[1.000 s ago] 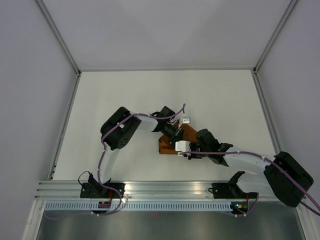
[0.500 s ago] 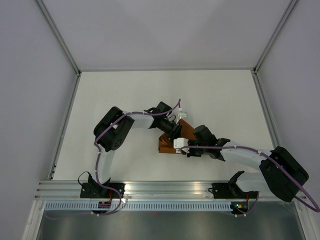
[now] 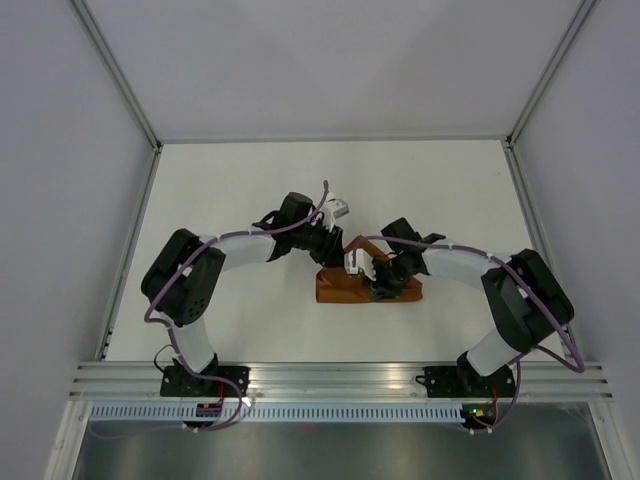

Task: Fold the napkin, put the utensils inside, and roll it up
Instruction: Roll the napkin with the utensil

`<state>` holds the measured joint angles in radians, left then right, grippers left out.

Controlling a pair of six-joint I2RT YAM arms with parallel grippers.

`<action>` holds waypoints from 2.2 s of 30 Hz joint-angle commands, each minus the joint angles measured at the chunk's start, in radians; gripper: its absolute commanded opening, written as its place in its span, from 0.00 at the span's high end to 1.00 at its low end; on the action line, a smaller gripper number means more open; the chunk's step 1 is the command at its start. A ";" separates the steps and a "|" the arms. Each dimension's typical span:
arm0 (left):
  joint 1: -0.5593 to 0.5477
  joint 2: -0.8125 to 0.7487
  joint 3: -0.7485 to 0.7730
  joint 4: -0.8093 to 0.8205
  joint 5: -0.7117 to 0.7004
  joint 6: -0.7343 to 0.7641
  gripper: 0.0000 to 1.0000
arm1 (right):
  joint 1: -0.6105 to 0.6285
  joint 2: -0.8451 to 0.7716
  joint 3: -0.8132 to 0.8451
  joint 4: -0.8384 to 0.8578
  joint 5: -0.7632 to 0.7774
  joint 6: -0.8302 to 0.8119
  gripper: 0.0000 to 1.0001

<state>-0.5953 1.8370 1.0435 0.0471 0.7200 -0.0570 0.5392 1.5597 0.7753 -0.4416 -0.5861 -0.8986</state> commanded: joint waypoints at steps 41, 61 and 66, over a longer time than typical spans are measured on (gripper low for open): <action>-0.521 -0.049 -0.232 0.375 -0.737 0.473 0.31 | -0.165 0.654 0.571 -0.651 -0.173 -0.201 0.85; -0.511 0.076 -0.163 0.247 -0.642 0.428 0.98 | -0.165 0.651 0.587 -0.655 -0.175 -0.184 0.80; -0.486 0.085 -0.157 0.220 -0.571 0.410 0.98 | -0.173 0.597 0.590 -0.649 -0.179 -0.165 0.64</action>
<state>-1.1000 1.8488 0.8768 0.3435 0.0822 0.3691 0.3534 2.1662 1.3712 -1.2362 -0.8394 -1.0389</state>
